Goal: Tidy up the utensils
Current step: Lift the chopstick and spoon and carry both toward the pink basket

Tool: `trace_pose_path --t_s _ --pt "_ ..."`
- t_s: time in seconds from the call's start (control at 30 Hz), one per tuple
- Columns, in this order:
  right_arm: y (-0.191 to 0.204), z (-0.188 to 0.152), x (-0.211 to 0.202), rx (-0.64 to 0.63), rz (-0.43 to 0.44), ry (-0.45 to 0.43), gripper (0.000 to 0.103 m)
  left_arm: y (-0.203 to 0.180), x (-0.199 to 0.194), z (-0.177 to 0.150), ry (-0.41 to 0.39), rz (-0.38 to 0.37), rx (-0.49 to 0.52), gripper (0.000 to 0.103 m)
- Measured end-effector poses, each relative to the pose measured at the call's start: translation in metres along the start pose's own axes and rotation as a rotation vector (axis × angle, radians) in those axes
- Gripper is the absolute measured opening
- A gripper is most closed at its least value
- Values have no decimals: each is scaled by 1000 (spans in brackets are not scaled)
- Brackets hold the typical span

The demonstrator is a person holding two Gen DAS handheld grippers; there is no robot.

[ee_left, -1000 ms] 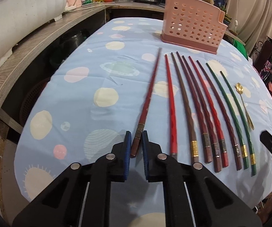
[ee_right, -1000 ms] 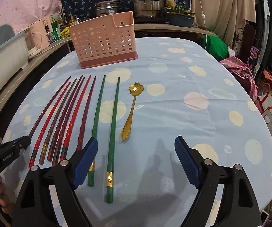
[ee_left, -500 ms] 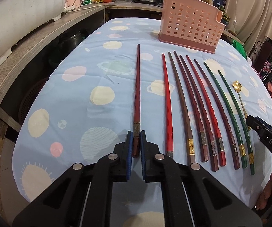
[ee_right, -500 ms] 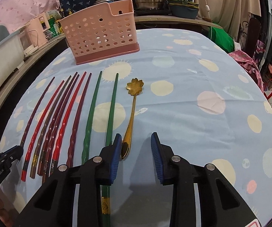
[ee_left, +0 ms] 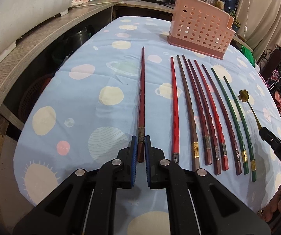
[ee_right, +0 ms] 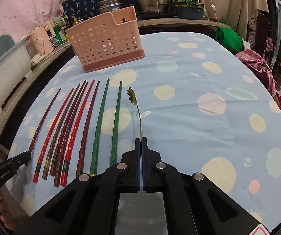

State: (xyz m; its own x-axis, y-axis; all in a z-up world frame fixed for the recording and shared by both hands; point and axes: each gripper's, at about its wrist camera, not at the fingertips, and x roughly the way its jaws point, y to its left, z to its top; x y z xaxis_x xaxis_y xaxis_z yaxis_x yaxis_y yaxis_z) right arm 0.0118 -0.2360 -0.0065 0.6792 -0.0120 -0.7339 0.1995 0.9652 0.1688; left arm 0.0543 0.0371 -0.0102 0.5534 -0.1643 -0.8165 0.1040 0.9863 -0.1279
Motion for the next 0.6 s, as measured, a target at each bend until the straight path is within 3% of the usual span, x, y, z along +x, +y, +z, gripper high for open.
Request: trace_pose_path --t_s 0.27,0.6 --pt "-10 31 -38 32 18 -92 2 10 -40 21 -74 -26 -22 7" --pt "-7 92 -62 23 64 -204 2 -2 -93 98 -232 -56 -5 7"
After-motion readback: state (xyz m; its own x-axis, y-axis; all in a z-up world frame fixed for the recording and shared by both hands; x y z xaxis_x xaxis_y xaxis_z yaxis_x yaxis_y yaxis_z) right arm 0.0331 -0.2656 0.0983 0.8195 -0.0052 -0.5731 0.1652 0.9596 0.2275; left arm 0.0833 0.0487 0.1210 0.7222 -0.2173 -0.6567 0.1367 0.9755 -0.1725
